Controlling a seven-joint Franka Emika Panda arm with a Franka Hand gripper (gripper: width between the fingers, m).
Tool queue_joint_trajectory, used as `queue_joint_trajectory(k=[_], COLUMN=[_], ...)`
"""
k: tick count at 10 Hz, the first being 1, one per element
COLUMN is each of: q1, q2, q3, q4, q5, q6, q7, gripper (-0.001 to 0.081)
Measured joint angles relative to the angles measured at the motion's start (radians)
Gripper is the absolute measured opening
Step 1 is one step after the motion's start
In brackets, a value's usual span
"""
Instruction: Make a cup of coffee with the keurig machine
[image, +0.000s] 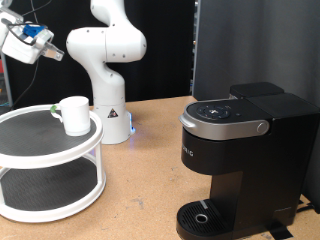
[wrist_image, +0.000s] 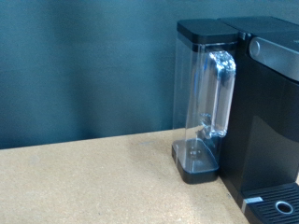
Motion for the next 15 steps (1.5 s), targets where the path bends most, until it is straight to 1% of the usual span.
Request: queue_joint_trajectory(k=[2, 8, 12, 13, 14, 15], q1=[0.001, 0.001, 0.001, 0.001, 0.001, 0.001], q2=[0.013, 0.089, 0.135, 0.141, 0.147, 0.151], q3=[-0.009, -0.044, -0.057, -0.064, -0.068, -0.073], q4=[-0.021, -0.063, -0.081, -0.083, -0.087, -0.093], q5=[-0.007, -0.043, -0.051, -0.051, -0.051, -0.05], q6=[0.031, 0.114, 0.156, 0.162, 0.174, 0.193], q7=[-0.031, -0.159, -0.219, -0.228, -0.234, -0.237], gripper=[0.0002, 0.0002, 0.0002, 0.0141, 0.0141, 0.0292])
